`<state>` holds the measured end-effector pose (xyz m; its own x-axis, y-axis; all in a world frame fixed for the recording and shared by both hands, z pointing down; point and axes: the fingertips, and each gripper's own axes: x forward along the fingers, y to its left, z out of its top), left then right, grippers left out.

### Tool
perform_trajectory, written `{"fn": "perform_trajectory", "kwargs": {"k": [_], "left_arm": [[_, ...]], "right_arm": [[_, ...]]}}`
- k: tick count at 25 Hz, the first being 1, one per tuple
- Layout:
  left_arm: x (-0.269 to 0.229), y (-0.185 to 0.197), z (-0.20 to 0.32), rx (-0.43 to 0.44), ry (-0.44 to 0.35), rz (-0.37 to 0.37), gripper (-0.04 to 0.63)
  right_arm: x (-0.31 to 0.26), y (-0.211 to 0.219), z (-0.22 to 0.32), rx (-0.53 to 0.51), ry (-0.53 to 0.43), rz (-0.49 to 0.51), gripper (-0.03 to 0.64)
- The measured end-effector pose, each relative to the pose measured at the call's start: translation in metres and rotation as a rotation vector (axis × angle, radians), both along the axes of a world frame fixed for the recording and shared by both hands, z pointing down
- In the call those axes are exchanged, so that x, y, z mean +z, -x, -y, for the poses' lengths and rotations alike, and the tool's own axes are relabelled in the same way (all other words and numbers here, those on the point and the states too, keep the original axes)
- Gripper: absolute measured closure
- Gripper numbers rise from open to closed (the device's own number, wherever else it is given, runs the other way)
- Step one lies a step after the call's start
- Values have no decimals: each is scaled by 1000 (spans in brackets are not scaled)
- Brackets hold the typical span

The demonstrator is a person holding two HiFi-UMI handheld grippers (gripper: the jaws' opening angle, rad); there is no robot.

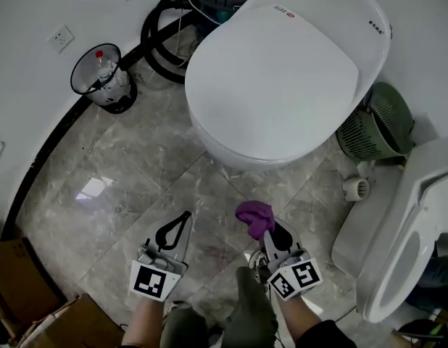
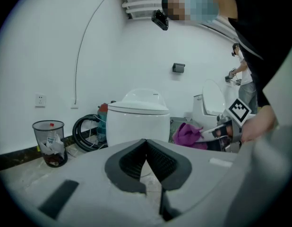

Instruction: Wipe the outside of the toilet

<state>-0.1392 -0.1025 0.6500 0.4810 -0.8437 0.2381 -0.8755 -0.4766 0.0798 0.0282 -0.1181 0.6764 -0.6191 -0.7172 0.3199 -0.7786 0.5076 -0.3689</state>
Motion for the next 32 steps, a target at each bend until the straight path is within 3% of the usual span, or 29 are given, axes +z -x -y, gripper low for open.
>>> {"fn": "perform_trajectory", "kwargs": {"k": [9,16,24,29,32], "left_arm": [[-114,18,-54,86,27,19,592],[-224,26,-65,77,50,-4,591],[-356,39,-59,23,40,-23,591],[-429,30,-48,43,21,10,591],[-467,19,-57,55,52,4,591]], "right_arm": [[-131,22,-54,54,77,-8,577],[-257,31,-64,81,90,21,577],[-388,40,-53,48,42,38,577],[-460,34,-43,4,-24,-17,577],[-495,30,-52,-14,-43,-51,577]]}}
